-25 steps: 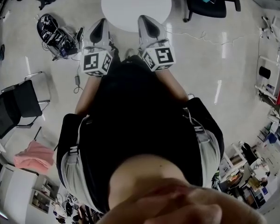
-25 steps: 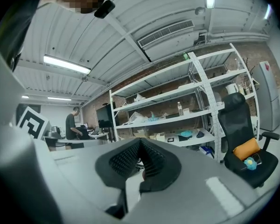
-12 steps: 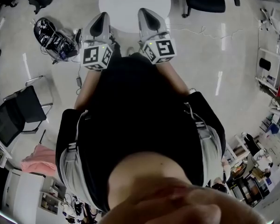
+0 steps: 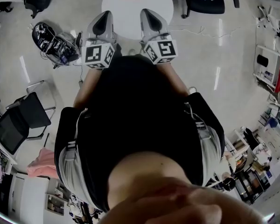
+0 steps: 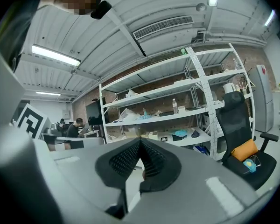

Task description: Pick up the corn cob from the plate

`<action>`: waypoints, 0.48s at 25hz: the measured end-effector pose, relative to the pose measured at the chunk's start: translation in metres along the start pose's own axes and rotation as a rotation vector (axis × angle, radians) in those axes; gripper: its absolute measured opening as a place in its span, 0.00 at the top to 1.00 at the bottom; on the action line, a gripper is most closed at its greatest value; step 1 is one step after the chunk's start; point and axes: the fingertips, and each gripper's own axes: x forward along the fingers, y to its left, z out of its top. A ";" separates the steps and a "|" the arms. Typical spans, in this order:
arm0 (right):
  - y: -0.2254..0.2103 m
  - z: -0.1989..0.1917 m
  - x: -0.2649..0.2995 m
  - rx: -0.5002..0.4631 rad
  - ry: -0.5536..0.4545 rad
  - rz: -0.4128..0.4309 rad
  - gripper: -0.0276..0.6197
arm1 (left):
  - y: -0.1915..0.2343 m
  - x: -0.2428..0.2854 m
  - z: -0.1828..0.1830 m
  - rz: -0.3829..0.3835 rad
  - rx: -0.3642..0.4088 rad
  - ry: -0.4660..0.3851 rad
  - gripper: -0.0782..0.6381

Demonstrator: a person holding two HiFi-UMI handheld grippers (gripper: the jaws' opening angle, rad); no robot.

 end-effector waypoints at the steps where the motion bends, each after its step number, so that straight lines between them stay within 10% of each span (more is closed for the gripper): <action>1: 0.001 0.000 0.006 -0.001 0.001 -0.004 0.95 | 0.006 0.003 0.001 -0.005 -0.002 0.003 0.88; 12: 0.009 0.005 0.064 0.006 0.005 -0.098 0.95 | 0.055 0.029 0.011 -0.092 -0.027 0.015 0.88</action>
